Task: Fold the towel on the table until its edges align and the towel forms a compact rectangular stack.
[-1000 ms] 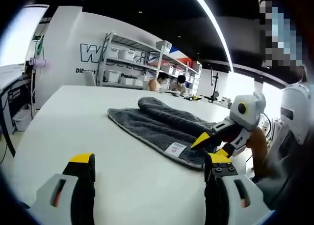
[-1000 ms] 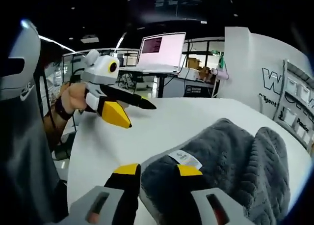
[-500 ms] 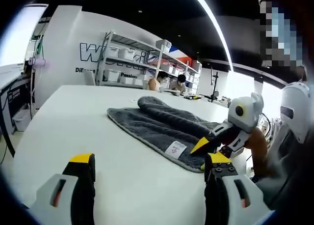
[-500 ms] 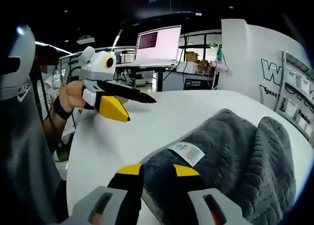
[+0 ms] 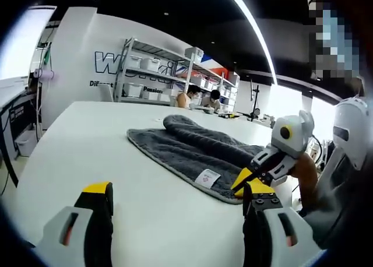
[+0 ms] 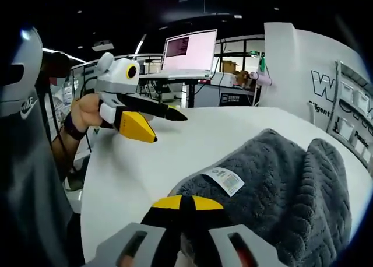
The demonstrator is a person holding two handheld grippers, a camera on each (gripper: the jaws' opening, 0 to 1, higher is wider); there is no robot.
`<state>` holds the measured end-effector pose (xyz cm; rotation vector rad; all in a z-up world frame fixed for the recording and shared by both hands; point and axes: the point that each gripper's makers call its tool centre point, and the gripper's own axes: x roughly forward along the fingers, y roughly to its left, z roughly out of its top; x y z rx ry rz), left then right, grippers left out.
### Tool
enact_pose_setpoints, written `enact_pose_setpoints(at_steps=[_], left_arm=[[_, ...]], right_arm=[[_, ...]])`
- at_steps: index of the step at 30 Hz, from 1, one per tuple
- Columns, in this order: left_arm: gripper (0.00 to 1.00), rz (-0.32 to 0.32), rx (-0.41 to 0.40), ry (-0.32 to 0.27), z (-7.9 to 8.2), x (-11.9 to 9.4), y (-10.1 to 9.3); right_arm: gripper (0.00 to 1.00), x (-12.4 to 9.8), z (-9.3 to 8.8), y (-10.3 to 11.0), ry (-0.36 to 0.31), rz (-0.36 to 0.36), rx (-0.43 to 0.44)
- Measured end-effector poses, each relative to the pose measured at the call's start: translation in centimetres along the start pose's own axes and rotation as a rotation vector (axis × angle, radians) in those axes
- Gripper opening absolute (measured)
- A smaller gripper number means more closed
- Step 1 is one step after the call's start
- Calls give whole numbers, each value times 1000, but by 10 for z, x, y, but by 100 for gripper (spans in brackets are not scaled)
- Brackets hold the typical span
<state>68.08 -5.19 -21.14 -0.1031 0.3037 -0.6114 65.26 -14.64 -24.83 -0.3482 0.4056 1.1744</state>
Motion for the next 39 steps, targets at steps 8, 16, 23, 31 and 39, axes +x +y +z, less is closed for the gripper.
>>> enact_pose_setpoints(at_steps=[8,16,23,31,39], left_arm=[[97,7,1,-5,1,-3,1],[97,6,5,-9,2,-4,-1],[97,13,6,-10,2,-6,-1],[97,-3,10,-6,3,1,-5],[97,-29,23,0,5,6,-13]], right_arm=[[3,-19,30,-14,-144,-69,-19],[3,-68,61,-63,-343,-274,14],[3,-145,48,-115,-497,-554,139],[2,-180,-36,-122,-330,-683,335],[2,-170,-57,-120,-255,-679,350]])
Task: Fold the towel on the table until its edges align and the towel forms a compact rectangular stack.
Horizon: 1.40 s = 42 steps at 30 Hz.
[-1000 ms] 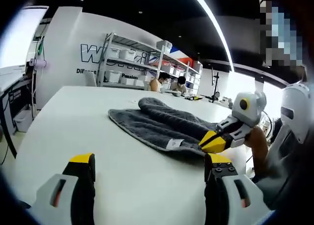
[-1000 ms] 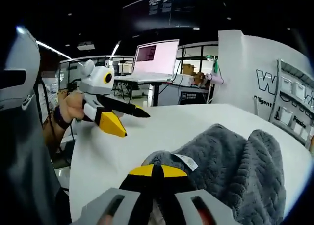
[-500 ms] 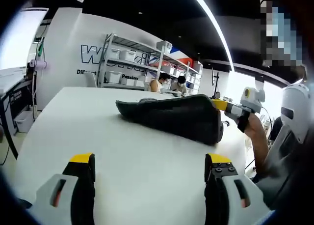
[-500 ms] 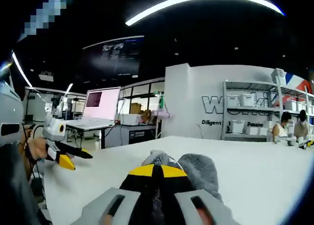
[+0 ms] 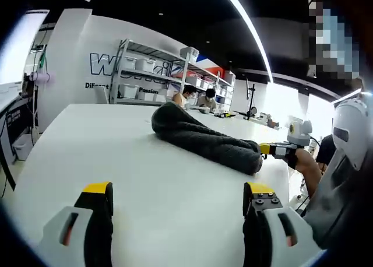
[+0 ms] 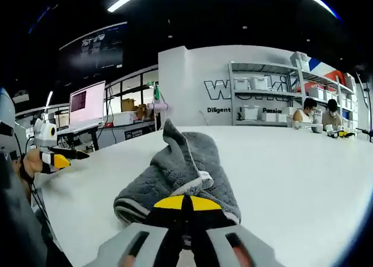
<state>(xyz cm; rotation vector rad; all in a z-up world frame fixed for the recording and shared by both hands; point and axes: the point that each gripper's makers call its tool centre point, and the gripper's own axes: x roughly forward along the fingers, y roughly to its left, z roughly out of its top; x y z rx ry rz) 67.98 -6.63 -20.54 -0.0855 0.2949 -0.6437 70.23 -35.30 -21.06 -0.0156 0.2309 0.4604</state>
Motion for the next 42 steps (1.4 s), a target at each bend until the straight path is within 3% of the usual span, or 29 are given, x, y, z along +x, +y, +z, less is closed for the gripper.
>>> enact_pose_setpoints(at_steps=[1,5,27,33,35,42], left_arm=[[97,0,1,0,0,0,0],[97,14,-2,4,-1,-3,3],[97,-3,32,26,6,9,0],[97,-4,33,26,7,9,-1],[97,-8,33,28,6,11,-2],[97,-10,30,27,6,10,-2]], right_arm=[[2,1,-4,0,35,-1,-44],[2,2,-6,3,49,6,-66],[2,2,-15,4,74,26,-76],[3,1,-14,4,76,23,-152],[4,1,-17,7,91,24,-226],[5,-3,-13,4,77,18,-227]])
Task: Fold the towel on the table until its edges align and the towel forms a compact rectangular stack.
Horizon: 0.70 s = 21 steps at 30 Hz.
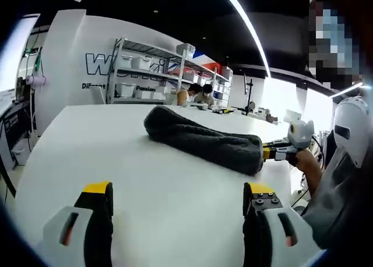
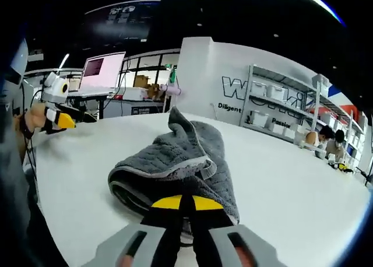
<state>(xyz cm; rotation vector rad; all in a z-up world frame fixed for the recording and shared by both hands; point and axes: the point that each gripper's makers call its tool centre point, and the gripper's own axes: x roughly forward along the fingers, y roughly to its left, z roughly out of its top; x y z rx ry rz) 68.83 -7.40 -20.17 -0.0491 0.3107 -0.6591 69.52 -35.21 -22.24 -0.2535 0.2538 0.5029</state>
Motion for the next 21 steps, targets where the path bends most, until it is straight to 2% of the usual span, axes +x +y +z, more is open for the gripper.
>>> enact_pose_setpoints(at_steps=[6,11,12,13,16,21], left_arm=[[97,3,-4,-1,-1,-1,2],[97,3,-8,1,-3,-1,3],[97,3,-8,1,-3,-1,3],[97,5,-9,1,-3,-1,4],[97,6,-11,2,-4,-1,4],[97,4,-12,2,-4,0,4]], right_arm=[[10,-8,4,-13,-13,-42,-10],[18,-19,9,-26,-55,-50,35],[21,-20,9,-27,-60,-47,42],[25,-23,12,-28,-85,-27,85],[36,-28,15,-32,-103,-22,88],[66,-33,22,-34,-126,-3,104]])
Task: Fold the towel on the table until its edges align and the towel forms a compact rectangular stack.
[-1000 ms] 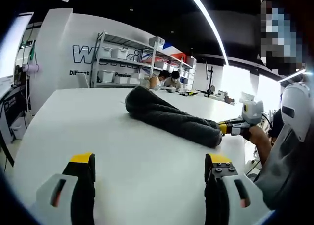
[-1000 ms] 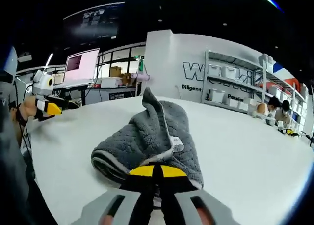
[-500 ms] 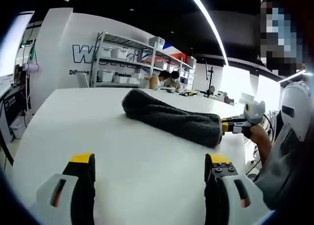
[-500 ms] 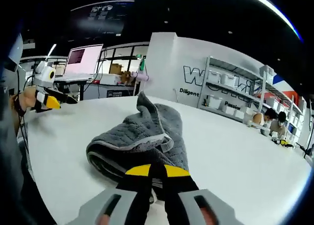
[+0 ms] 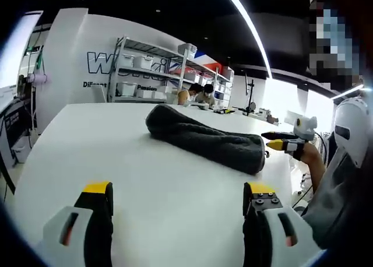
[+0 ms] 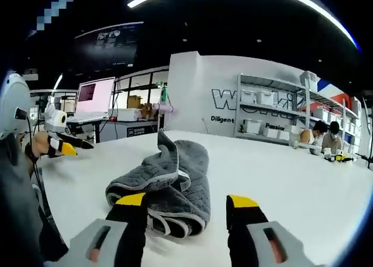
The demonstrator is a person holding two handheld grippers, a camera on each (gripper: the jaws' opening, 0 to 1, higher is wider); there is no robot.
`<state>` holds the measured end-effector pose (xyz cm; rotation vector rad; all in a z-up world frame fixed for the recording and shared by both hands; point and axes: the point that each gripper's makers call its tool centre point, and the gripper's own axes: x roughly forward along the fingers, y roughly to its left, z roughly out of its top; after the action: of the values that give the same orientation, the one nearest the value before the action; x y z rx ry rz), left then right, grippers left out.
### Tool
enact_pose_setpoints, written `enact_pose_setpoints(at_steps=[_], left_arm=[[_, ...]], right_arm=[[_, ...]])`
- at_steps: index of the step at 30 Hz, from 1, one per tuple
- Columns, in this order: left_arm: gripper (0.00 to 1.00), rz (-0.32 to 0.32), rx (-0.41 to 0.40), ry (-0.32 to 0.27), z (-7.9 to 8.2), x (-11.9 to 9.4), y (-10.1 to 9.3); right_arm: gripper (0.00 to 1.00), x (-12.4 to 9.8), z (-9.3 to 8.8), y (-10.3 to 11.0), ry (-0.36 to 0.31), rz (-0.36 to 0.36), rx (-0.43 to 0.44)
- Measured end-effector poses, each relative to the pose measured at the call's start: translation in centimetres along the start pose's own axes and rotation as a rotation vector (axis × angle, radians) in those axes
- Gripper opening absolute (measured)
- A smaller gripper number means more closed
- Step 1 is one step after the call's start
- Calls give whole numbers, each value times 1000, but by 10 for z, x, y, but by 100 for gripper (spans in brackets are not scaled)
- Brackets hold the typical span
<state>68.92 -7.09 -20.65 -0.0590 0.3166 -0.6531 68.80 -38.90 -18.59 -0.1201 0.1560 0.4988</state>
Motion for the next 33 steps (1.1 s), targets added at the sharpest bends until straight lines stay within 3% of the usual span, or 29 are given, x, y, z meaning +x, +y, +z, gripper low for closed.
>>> enact_pose_setpoints(at_steps=[7,14,16,20,24,33], left_arm=[[97,1,-3,4,-1,1,1],[97,1,-7,5,-2,1,1],[97,0,-6,5,-2,1,1],[97,1,-10,4,-3,1,3],[97,0,-11,3,-3,1,3],[97,-1,-16,1,-5,0,3]], right_arm=[[84,-2,4,4,-3,52,22],[94,-2,-4,7,36,77,39],[96,-2,-8,8,63,77,39],[97,-5,-33,13,208,108,15],[99,-4,-36,18,218,126,30],[99,-2,-24,27,181,190,48]])
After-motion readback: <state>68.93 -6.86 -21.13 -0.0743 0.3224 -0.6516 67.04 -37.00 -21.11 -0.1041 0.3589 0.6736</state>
